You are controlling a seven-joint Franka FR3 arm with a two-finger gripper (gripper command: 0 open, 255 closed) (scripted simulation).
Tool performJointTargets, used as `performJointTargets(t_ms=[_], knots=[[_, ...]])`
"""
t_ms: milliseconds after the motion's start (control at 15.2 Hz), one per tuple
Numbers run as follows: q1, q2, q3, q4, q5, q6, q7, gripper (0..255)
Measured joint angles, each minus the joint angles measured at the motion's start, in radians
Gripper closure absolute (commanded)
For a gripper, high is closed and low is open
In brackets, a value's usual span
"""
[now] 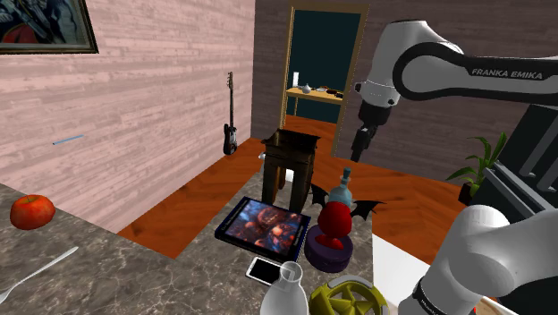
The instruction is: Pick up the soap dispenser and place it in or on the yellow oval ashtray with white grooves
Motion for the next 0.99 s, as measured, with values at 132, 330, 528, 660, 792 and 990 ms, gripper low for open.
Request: performJointTargets(t_ms=[132,330,528,660,792,990], knots=[[-0.005,0.011,-0.008,-0.003,-0.004,0.012,-0.003,0],[-0.027,0.066,-0.046,-0.019,-0.02,0.07,-0.017,0],[-0.054,0.123,-0.094,-0.039,-0.039,0.133,-0.038,0],[-0.07,0.178,-0.123,-0.036,-0.047,0.176,-0.048,0],[-0.086,0.228,-0.156,-0.034,-0.056,0.215,-0.064,0],[-0.106,0.325,-0.201,-0.01,-0.06,0.274,-0.086,0]])
